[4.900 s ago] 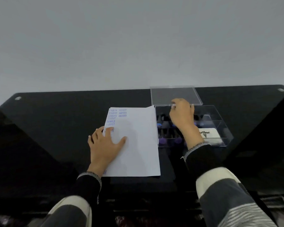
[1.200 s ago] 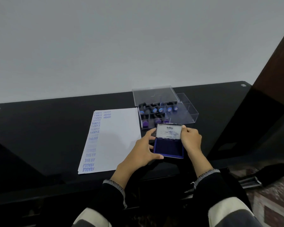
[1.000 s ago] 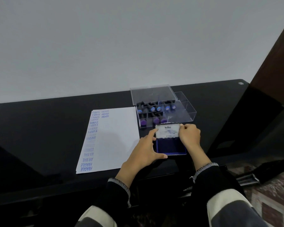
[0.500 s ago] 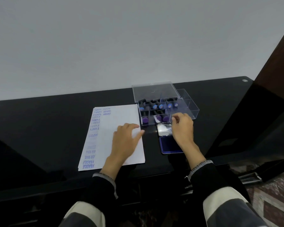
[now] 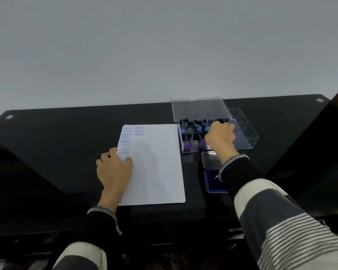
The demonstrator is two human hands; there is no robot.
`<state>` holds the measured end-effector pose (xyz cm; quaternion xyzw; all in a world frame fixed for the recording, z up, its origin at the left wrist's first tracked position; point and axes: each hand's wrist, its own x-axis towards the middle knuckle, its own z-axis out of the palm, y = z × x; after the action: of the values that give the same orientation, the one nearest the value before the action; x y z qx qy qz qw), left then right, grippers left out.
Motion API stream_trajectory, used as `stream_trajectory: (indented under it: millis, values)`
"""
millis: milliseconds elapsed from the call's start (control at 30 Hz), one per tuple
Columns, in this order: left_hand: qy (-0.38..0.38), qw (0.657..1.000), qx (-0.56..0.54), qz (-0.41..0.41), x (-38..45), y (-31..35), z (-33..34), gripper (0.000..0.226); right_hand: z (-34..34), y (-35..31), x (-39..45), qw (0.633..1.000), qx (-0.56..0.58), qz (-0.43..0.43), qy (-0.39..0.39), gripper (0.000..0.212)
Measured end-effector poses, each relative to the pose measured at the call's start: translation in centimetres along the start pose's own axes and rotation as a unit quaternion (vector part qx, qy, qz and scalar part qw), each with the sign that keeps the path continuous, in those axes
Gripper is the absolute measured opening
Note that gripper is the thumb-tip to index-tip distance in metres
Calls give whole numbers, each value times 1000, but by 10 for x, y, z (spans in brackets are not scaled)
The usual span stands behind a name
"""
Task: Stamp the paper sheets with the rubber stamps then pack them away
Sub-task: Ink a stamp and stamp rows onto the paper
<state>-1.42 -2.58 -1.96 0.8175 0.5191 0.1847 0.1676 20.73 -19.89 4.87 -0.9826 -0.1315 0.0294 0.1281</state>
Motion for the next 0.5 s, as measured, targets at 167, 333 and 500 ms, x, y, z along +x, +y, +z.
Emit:
stream_trajectory:
  millis: [167,333,500]
  values:
    - [-11,1000,-9,-11,-3,3,2,47,-2,-4,8,999,-9,14,-31,39]
    - [-9,1000,1,-3,-8,3,3,44,5,-2,-1,998,43,13,36,38]
    - [-7,1000,-20,-8,-10,0,4,46,8,6,-22,933,335,-42,123,26]
